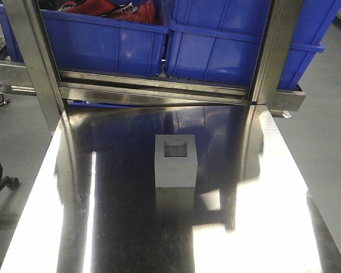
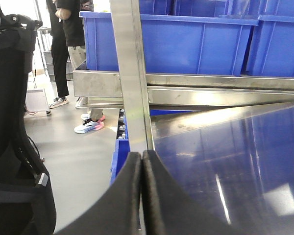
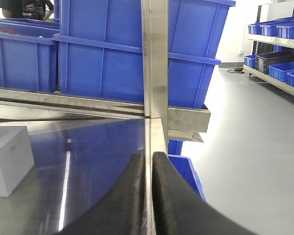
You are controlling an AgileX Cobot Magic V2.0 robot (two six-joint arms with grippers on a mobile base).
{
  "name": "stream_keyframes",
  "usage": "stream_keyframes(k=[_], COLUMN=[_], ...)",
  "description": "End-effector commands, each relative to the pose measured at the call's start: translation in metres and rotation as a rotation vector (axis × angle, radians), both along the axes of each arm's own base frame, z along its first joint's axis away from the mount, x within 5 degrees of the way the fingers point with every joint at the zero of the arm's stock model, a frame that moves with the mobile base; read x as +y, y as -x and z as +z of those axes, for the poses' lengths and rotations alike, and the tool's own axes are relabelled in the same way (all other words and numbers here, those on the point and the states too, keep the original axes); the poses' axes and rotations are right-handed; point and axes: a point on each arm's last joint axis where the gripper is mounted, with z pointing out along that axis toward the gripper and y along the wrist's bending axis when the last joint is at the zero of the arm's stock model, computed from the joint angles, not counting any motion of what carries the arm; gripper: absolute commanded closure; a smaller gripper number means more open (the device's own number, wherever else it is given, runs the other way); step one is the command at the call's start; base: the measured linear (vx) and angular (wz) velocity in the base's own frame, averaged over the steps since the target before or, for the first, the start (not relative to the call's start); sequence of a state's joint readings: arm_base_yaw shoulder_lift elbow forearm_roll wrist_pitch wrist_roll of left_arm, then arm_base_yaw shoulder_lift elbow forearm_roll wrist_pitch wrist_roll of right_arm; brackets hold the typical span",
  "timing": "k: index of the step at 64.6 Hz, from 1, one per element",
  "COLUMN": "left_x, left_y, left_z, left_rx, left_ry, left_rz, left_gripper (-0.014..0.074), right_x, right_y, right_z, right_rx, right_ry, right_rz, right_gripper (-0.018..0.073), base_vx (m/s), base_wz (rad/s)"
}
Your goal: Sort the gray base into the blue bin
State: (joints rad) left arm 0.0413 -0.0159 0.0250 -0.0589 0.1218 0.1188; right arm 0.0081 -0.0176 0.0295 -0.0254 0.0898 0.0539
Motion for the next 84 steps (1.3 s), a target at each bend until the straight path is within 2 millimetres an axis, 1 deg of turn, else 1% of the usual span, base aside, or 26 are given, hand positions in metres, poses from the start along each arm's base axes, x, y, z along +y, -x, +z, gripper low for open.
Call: stream_keyframes(k=[1, 56, 66, 71, 75, 79, 84], left_x=[0.0, 0.0, 0.0, 0.001, 0.001, 0.001, 0.0], left_y=[0.0, 0.0, 0.001, 0.002, 0.004, 0.008, 0.008], left_z=[0.003, 0.003, 0.01, 0.019, 0.031, 0.05, 0.075], left_rx=[-0.074, -0.074, -0.125, -0.215, -0.292, -0.328, -0.303], left_ry=[0.015, 0.015, 0.017, 0.083, 0.134, 0.135, 0.101], left_rz=[-0.005, -0.005, -0.002, 0.0, -0.002, -0.007, -0.01], left_gripper=[0.0602, 0.0602, 0.0602, 0.0602, 0.0602, 0.0602, 0.0602], right_x=[0.0, 0.0, 0.0, 0.0, 0.0, 0.0, 0.0], right_y=[0.001, 0.001, 0.001, 0.001, 0.001, 0.001, 0.001], right_z=[0.007, 0.007, 0.007, 0.007, 0.007, 0.007, 0.007], right_rx=[-0.081, -0.081, -0.081, -0.081, -0.081, -0.081, -0.081], right_ry=[0.012, 0.012, 0.012, 0.012, 0.012, 0.012, 0.012], right_rz=[-0.003, -0.003, -0.003, -0.003, -0.003, -0.003, -0.003], right_gripper=[0.0564, 0.0564, 0.0564, 0.0564, 0.0564, 0.0564, 0.0564], base_vx=[0.0, 0.0, 0.0, 0.0, 0.0, 0.0, 0.0], base_wz=[0.0, 0.0, 0.0, 0.0, 0.0, 0.0, 0.0])
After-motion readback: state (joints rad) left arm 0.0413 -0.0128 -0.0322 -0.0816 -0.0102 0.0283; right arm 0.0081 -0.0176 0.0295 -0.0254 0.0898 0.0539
